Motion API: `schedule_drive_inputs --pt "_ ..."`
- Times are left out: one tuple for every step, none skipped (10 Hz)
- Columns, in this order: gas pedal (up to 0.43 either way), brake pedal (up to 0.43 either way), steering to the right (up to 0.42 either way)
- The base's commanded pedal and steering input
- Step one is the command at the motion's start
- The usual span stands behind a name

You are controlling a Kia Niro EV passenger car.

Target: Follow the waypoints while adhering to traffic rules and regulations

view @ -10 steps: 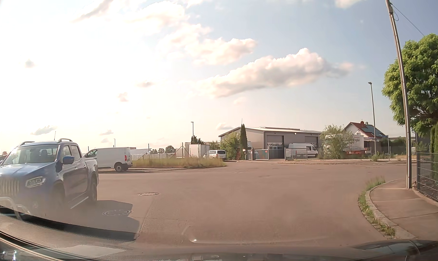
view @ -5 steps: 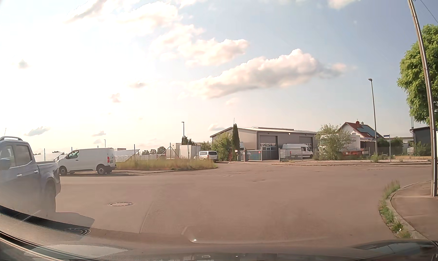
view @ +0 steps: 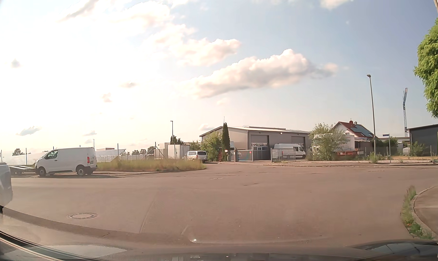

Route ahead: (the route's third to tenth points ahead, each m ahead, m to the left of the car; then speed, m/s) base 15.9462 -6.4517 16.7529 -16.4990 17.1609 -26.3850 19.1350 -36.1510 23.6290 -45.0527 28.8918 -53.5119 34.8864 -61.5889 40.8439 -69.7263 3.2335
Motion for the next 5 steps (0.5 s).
schedule_drive_inputs --pt "0.0 0.165 0.112" --pt "0.0 0.165 0.127" --pt "0.0 0.171 0.144" --pt "0.0 0.171 0.158" --pt "0.0 0.171 0.171"
